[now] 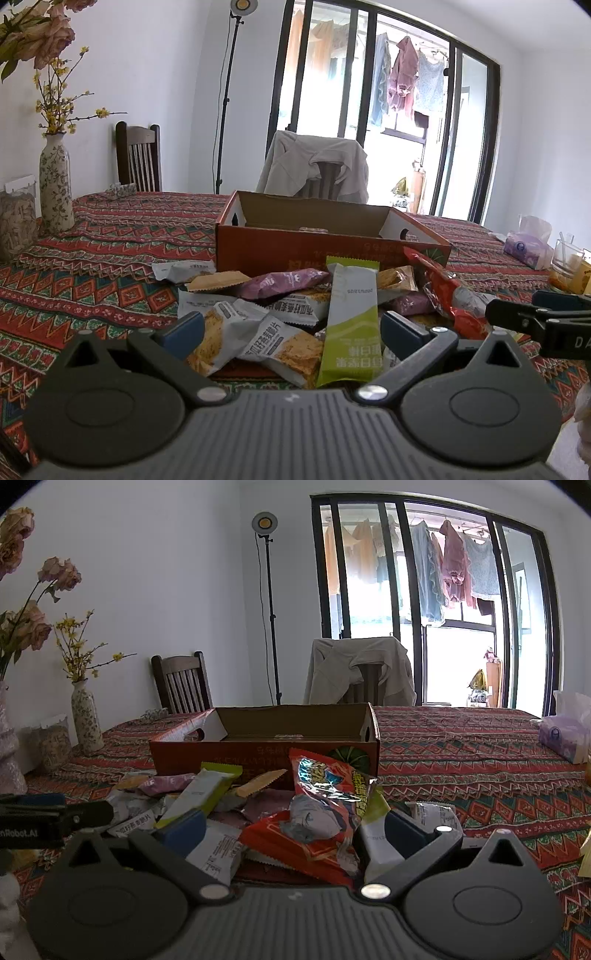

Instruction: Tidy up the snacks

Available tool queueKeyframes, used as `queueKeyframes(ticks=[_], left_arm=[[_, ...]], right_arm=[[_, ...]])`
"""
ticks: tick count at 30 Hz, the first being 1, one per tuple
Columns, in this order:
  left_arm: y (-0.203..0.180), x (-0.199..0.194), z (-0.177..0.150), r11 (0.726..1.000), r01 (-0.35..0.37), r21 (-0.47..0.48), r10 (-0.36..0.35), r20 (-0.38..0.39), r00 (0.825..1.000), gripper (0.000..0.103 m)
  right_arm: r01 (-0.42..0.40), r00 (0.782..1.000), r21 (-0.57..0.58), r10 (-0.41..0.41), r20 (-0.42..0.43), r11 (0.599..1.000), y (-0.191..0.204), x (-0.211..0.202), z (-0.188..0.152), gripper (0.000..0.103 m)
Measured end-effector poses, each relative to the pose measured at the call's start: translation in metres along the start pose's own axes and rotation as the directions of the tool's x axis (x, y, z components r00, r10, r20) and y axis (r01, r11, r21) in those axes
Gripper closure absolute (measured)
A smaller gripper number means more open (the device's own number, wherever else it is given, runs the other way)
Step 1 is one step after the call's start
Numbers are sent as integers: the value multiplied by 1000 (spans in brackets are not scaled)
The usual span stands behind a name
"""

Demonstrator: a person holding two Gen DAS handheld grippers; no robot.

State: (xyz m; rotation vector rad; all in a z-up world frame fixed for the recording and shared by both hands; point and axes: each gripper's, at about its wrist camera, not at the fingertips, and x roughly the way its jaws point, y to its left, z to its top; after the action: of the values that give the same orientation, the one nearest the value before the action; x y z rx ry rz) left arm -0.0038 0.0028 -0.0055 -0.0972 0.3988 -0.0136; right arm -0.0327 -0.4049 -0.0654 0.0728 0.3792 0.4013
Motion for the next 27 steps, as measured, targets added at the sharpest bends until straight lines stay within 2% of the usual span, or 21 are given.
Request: queueKeyframes(ticks=[27], left_arm=[[0,0,-3,1000,3,-6,-3,0,1000,0]], right_arm=[[2,1000,0,-2,-2,1000,1,0,0,0]])
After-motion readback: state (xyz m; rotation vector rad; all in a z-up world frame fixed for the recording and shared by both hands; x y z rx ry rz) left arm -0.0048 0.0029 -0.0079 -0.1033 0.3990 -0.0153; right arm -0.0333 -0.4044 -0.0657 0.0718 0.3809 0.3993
